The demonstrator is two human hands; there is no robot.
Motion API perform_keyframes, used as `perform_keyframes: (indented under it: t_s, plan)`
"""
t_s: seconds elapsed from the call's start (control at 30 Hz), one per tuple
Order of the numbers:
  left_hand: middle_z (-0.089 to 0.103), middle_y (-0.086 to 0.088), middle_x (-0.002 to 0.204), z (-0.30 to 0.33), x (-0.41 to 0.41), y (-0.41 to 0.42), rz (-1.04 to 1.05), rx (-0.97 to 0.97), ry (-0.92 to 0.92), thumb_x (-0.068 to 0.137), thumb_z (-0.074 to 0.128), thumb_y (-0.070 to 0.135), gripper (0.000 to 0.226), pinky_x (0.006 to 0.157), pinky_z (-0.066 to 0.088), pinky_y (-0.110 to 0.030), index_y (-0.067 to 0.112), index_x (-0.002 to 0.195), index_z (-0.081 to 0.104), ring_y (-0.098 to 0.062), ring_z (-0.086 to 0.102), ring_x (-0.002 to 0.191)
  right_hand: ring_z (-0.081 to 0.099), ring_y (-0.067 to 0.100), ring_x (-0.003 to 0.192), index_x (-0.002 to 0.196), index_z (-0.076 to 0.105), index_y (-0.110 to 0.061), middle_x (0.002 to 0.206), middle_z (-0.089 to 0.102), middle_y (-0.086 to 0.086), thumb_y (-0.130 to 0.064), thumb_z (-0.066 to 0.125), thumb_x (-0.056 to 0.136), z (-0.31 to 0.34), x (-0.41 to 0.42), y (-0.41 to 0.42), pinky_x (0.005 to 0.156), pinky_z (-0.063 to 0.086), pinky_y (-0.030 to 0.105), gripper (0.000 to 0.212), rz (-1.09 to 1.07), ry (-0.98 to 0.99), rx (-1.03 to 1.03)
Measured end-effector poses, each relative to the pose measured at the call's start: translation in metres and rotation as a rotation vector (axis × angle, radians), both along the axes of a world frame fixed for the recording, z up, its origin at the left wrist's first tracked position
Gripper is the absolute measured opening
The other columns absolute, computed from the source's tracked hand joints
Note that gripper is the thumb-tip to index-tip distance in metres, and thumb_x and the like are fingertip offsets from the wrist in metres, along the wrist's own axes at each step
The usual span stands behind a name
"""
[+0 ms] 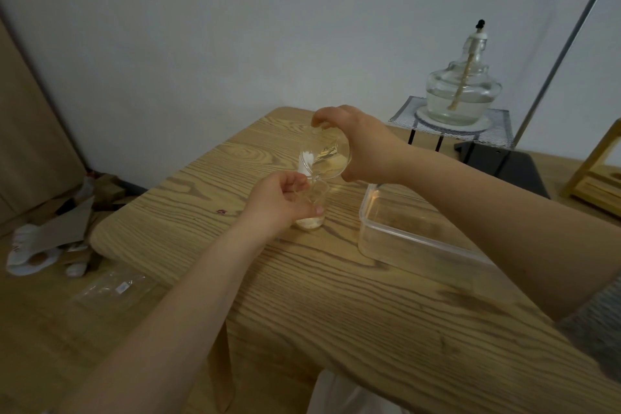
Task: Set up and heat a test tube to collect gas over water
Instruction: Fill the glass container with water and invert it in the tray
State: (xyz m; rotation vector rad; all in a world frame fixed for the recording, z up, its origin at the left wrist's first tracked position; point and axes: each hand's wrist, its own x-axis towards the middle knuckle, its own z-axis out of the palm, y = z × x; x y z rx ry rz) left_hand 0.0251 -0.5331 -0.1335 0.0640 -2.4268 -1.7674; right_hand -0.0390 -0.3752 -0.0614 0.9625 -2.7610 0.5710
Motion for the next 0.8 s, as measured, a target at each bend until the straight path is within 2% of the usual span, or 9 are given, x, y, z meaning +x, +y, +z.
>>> perform_keyframes:
  t_s: [0.07, 0.23, 0.53, 0.7, 0.8]
  plan:
    - [0.059, 0.014, 0.096, -0.0004, -0.0001, -0.0002, 0.000, -0.001, 0.000, 0.063, 0.085, 0.008, 0.054, 0.059, 0.041, 0.002, 0.018, 0.108, 0.058, 0.002, 0.053, 0.078, 0.050, 0.017, 0.115, 0.131, 0.044, -0.026, 0.129, 0.049, 0.000, 0.006, 0.073, 0.055, -0.0004, -0.0003, 0.0000, 0.090, 0.050, 0.036, 0.087, -0.001, 0.001, -0.001]
    - [0.061, 0.008, 0.107, -0.0011, 0.0001, -0.0006, -0.004, -0.013, -0.007, 0.061, 0.086, 0.010, 0.054, 0.073, 0.044, -0.011, 0.021, 0.106, 0.058, -0.009, 0.058, 0.094, 0.053, 0.019, 0.112, 0.129, 0.045, -0.028, 0.128, 0.049, -0.001, 0.005, 0.073, 0.055, -0.0016, -0.0022, -0.0011, 0.088, 0.051, 0.039, 0.086, 0.000, 0.006, 0.009]
    - [0.061, 0.007, 0.105, 0.0000, -0.0001, 0.0004, -0.013, -0.008, -0.013, 0.062, 0.085, 0.009, 0.051, 0.068, 0.043, -0.007, 0.022, 0.104, 0.058, -0.006, 0.058, 0.088, 0.052, 0.019, 0.114, 0.130, 0.045, -0.026, 0.129, 0.050, 0.000, 0.005, 0.073, 0.055, -0.0037, -0.0025, -0.0020, 0.091, 0.049, 0.037, 0.086, 0.004, 0.014, 0.015]
    - [0.063, 0.003, 0.110, -0.0020, -0.0013, -0.0006, -0.006, 0.007, -0.022, 0.061, 0.086, 0.008, 0.052, 0.079, 0.047, -0.015, 0.021, 0.104, 0.058, -0.012, 0.062, 0.096, 0.053, 0.019, 0.112, 0.130, 0.044, -0.027, 0.129, 0.050, -0.001, 0.006, 0.073, 0.055, -0.0033, -0.0037, -0.0025, 0.089, 0.051, 0.039, 0.088, 0.001, 0.007, 0.011]
    - [0.064, 0.002, 0.111, -0.0024, -0.0017, -0.0010, -0.004, -0.001, -0.029, 0.061, 0.086, 0.010, 0.053, 0.080, 0.048, -0.017, 0.021, 0.105, 0.058, -0.015, 0.063, 0.100, 0.053, 0.017, 0.113, 0.130, 0.044, -0.028, 0.129, 0.050, -0.001, 0.006, 0.073, 0.055, -0.0051, -0.0053, -0.0028, 0.089, 0.051, 0.038, 0.088, 0.007, 0.005, 0.011]
